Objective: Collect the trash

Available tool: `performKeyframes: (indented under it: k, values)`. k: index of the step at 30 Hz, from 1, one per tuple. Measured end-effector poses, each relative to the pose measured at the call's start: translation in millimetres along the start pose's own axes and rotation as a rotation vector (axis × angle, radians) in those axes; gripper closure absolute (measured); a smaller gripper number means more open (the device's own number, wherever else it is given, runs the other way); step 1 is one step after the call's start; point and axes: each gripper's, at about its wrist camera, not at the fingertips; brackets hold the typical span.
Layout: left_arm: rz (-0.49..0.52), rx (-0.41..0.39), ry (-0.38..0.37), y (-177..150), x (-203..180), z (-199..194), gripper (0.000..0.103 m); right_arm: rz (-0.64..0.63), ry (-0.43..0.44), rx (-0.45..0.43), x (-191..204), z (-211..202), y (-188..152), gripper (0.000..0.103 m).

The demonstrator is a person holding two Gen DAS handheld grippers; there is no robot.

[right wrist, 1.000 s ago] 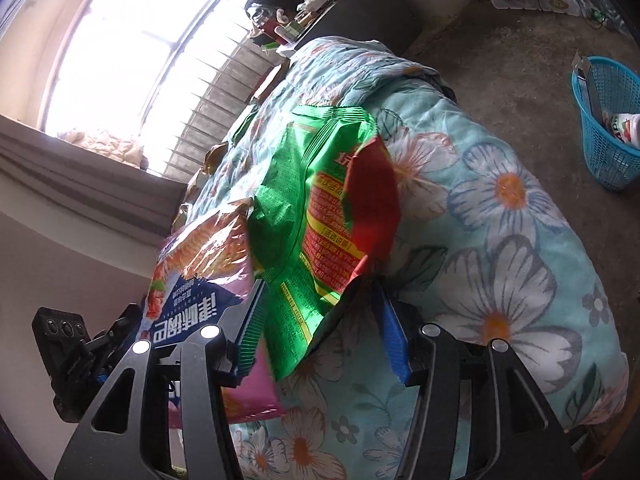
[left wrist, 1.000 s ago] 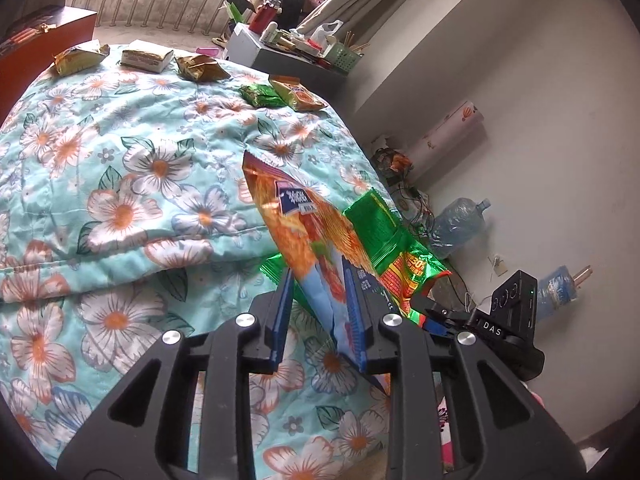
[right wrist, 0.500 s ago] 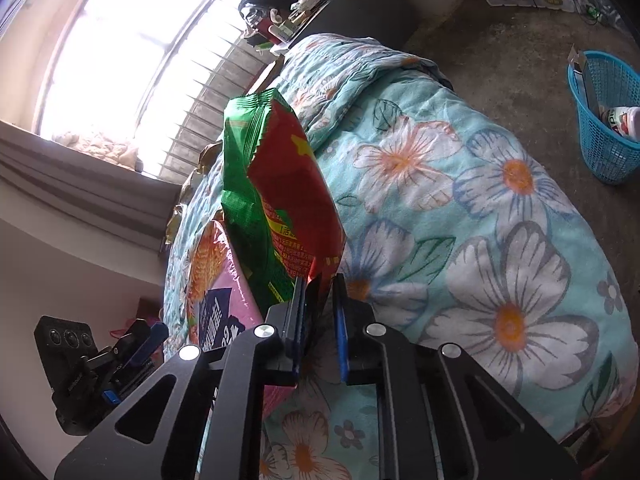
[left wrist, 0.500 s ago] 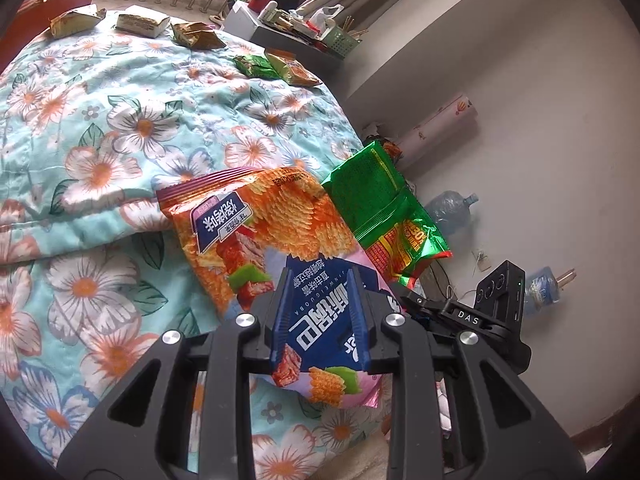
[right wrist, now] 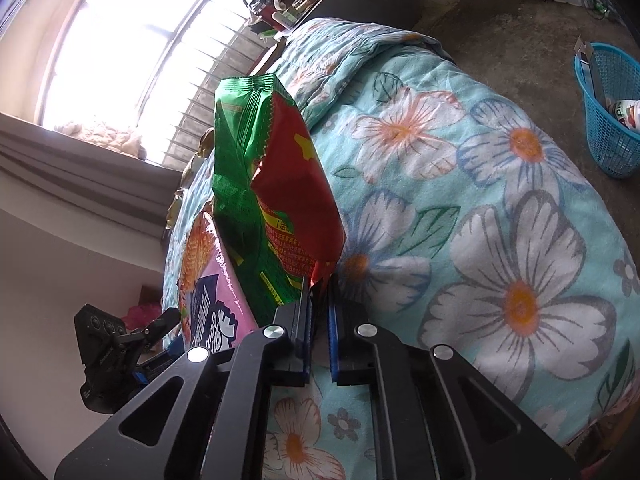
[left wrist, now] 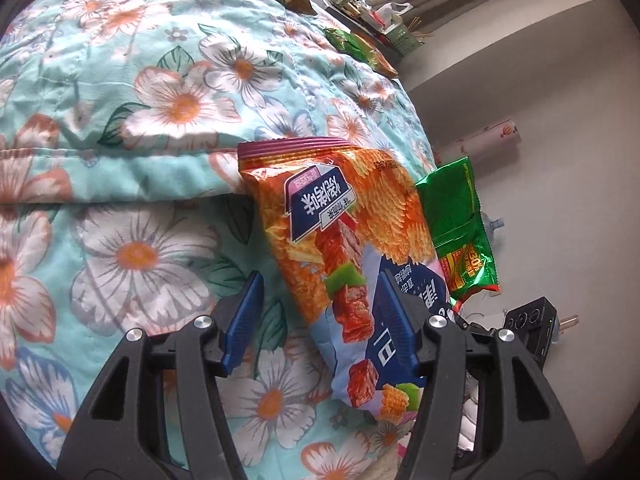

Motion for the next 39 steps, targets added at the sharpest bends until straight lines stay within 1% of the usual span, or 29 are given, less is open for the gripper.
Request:
performKeyframes:
  k: [3,6,8,10,11,13,15,16,17,18,21,26,31,35,39]
  values:
    - [-0.023,-0.019,-0.063,1.9,-2.2,3.2,0.048,0.003,-0.001,0.002,-0.6,1.4,-0.8,0.097]
    - [0.016,-0.086,-0.179,-1.8,-12.4,-6.4,0.048,-0.003,-0.006,0.001,-0.1,1.5,-2.2,0.097]
    - [0.053,-0.099,-0.170,-5.0,-20.2,-7.4,0.048,-0.006,-0.009,0.002,-0.2,1.9,-3.9,0.097]
    - [0.056,-0.071,-0.127,-5.8,-22.0,0.4,0.049,-0.009,-0.012,0.002,1.1,3.6,-4.3,0.098]
    - [0.044,-0.061,-0.119,-5.7,-21.0,4.9,0.051,-0.011,-0.013,0.002,1.9,3.9,-4.5,0.098]
    - [0.024,-0.055,-0.111,-5.5,-17.8,8.9,0.070,-0.011,-0.011,0.001,2.6,4.1,-4.8,0.098]
    - [0.026,-0.061,-0.107,-4.5,-18.9,9.8,0.078,-0.007,-0.003,0.001,2.3,2.8,-5.4,0.098]
    - [0.038,-0.070,-0.106,-3.9,-21.3,8.6,0.084,-0.005,0.001,0.001,1.3,1.3,-5.2,0.098]
    - [0.060,-0.081,-0.102,-3.0,-25.5,6.4,0.086,-0.003,0.006,0.001,0.7,0.8,-5.2,0.098]
    - [0.082,-0.093,-0.101,-2.7,-29.1,2.9,0.091,-0.001,0.011,0.001,-0.8,0.1,-5.1,0.098]
    - [0.140,-0.127,-0.118,-1.2,-43.6,-9.8,0.100,0.007,0.030,-0.005,-3.4,-3.3,-4.3,0.099]
    - [0.219,-0.163,-0.164,12.0,-72.7,-20.1,0.102,0.040,0.078,-0.053,-19.2,-23.7,6.8,0.100]
    - [0.288,-0.160,-0.227,28.8,-115.5,-8.5,0.102,0.116,0.125,-0.132,-52.4,-61.7,26.3,0.100]
    - [0.354,-0.116,-0.262,39.8,-159.4,25.8,0.102,0.192,0.152,-0.214,-87.9,-99.0,44.9,0.100]
    - [0.418,-0.023,-0.292,52.1,-210.8,81.4,0.102,0.264,0.167,-0.308,-120.2,-132.2,63.2,0.100]
Point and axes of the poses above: each gripper's, at about its wrist camera, not at the fingertips, and z roughly the way its jaws point, x to its left, y to its top, and after that the axes turned 11 degrees about z, right-handed
